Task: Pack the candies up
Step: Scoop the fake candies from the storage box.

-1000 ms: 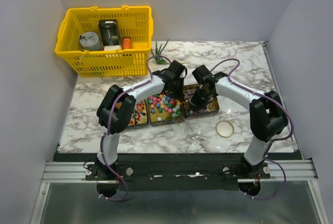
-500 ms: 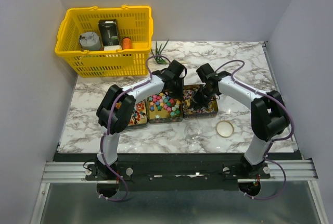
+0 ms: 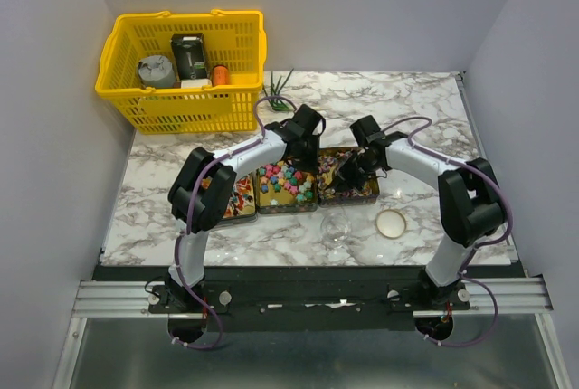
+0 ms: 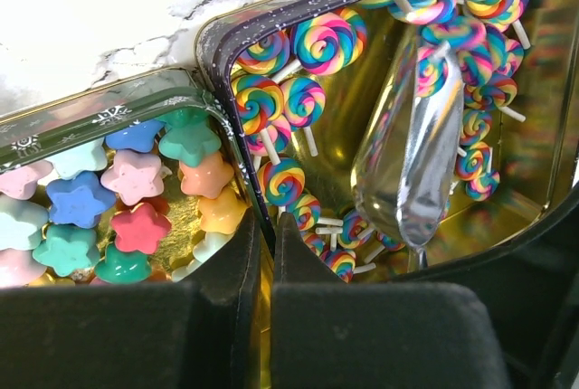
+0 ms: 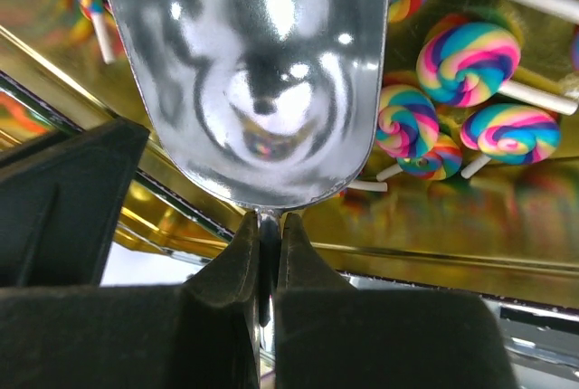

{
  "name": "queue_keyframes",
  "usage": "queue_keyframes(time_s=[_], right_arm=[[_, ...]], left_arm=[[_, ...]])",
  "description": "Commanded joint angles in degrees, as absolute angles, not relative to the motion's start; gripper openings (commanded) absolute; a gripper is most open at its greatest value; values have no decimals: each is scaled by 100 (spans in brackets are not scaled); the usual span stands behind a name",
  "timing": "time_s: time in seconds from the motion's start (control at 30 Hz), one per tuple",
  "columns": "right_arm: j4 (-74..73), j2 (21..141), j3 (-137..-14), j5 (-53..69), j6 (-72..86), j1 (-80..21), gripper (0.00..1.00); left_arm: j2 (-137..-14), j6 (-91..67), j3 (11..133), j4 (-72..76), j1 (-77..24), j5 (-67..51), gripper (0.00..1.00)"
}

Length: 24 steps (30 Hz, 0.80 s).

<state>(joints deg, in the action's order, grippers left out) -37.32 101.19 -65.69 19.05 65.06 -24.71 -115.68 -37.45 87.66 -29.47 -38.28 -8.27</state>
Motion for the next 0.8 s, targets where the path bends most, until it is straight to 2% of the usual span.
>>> queue_keyframes(time_s=[0.0, 0.77], right_arm=[[-4509, 10240, -6073, 1240, 7251, -2083, 0], [-4966, 10643, -6732, -510, 6541, -1424, 0]], left_arm=[[-11830, -3384, 8657, -3753, -3788, -378, 0], [-11777, -3454, 8499, -3718, -3797, -299, 0]])
